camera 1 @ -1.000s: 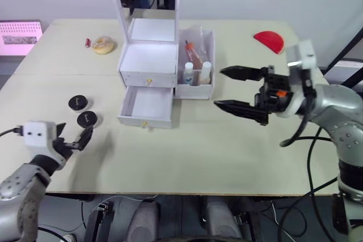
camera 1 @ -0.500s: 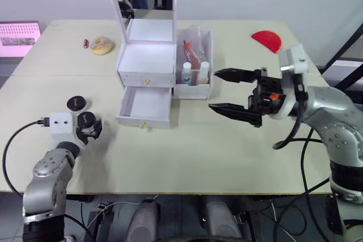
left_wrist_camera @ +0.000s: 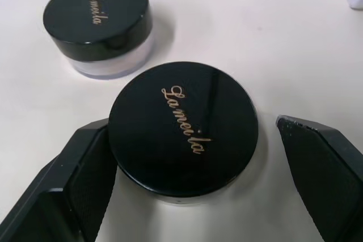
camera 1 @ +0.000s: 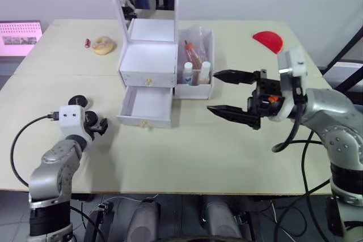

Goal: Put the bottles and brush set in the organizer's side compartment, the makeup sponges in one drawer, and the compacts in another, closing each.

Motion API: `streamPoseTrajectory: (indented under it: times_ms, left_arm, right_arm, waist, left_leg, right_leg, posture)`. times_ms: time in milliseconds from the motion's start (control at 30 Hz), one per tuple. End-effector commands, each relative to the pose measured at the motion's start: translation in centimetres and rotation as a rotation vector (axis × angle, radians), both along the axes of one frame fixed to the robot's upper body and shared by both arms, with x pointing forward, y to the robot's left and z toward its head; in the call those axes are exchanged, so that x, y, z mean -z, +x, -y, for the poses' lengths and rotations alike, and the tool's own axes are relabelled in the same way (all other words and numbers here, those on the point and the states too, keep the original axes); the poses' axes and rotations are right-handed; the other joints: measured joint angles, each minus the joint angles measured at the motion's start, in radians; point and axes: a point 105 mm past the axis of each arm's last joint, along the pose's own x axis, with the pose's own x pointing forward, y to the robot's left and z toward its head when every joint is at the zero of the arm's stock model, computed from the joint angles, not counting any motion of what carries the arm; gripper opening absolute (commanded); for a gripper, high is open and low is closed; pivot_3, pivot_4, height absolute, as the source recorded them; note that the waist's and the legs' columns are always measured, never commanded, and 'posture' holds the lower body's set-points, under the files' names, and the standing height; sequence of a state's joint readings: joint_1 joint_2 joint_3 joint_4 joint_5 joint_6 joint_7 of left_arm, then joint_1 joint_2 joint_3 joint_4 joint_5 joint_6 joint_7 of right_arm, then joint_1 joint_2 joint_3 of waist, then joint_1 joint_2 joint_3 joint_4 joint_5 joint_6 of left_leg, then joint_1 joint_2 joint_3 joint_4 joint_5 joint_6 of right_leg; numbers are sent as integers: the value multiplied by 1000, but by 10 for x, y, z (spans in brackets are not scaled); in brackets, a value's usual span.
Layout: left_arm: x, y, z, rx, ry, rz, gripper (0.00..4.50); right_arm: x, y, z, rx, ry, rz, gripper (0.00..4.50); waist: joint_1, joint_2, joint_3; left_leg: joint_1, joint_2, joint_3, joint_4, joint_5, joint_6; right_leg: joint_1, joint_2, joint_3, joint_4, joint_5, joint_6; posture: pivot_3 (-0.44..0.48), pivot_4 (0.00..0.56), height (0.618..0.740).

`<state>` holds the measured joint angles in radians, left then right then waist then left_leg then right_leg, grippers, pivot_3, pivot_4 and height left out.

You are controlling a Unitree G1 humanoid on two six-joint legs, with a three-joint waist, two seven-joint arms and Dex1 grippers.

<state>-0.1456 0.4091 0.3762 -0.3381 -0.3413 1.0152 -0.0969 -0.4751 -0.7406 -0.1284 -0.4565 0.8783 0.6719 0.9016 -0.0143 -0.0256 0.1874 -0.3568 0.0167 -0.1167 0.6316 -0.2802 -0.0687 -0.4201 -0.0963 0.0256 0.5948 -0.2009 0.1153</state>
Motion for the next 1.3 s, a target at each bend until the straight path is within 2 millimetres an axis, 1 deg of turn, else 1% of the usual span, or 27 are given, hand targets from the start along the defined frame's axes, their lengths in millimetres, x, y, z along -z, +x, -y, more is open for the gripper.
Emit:
streamPoseTrajectory:
  times_ms: [33,133,233,333,533,667,767,833,967,1067,1167,1233,1300]
  left_arm:
    - [-19,-4,-1,-9,-10,-51,4478]
    - [-20,-2,-2,-13,-5,-132,4478]
    - [-19,2,-2,0,-2,-152,4478]
    - [-15,4,-5,-7,13,-182,4478]
    - [-16,8,-9,-12,26,-189,4478]
    - [-16,10,-8,-4,14,-185,4478]
    - [-18,10,-7,-6,8,-176,3645]
    - [-20,10,-7,-7,9,-174,2713]
    - [-25,8,-10,-16,30,-160,2670]
    - [-40,8,-10,-6,60,-113,2670]
    - [-66,7,-7,80,115,-41,2670]
    - [-81,5,-4,166,153,1,2670]
    - [-96,3,3,296,167,20,2670]
  right_arm:
    - [-13,-8,-2,-12,10,63,4500]
    - [-12,-8,-4,-8,14,57,4500]
    - [-12,-9,-4,-5,18,57,4500]
    - [-13,-9,-5,2,23,60,4500]
    - [-13,-10,-5,13,25,60,4500]
    - [-13,-10,-6,16,24,58,4500]
    - [-13,-9,-6,16,23,61,4500]
    - [-13,-9,-6,16,20,62,4500]
    - [-13,-8,-6,17,16,62,4500]
    - [-12,-7,-7,17,12,60,4500]
    - [-11,-7,-7,19,8,59,4500]
    - [-10,-7,-7,22,6,56,4500]
    - [-9,-7,-6,27,2,52,4500]
  waist:
    - [-1,0,0]
    - [-2,0,0]
    - [-5,0,0]
    - [-2,0,0]
    - [-2,0,0]
    - [-2,0,0]
    - [-2,0,0]
    - [-3,0,0]
    - [-3,0,0]
    - [-3,-1,0]
    - [-3,-2,1]
    - [-3,-2,1]
    - [-3,-2,1]
  left_leg:
    - [0,0,0,0,0,0]
    - [0,0,0,0,0,0]
    - [0,0,0,0,0,0]
    - [0,0,0,-1,0,0]
    - [0,0,0,0,0,0]
    - [0,0,0,-1,0,-1]
    - [0,0,0,0,0,-1]
    - [0,0,0,0,0,-1]
    - [0,0,0,-1,0,-1]
    - [0,0,0,-1,0,-1]
    - [-1,0,0,-1,0,-1]
    - [-1,0,0,-1,0,-1]
    - [-1,0,0,-2,0,-1]
  right_leg:
    - [0,0,0,0,0,0]
    - [0,0,0,0,0,0]
    - [0,0,0,0,0,0]
    - [-1,0,0,0,0,0]
    - [-1,0,0,0,0,0]
    - [-1,0,0,0,0,0]
    - [-1,0,0,0,0,0]
    - [-1,0,0,0,0,0]
    - [-1,0,0,0,0,0]
    - [-1,0,0,0,0,0]
    - [-2,0,0,0,0,0]
    - [-2,0,0,0,0,0]
    - [-2,0,0,-1,0,0]
  posture:
    - [0,150,739]
    - [0,150,739]
    - [0,150,739]
    - [0,150,739]
    - [0,150,739]
    - [0,150,739]
    - [0,150,739]
    - [0,150,739]
    - [0,150,739]
    - [0,150,739]
    - [0,150,739]
    - [0,150,739]
    - [0,150,739]
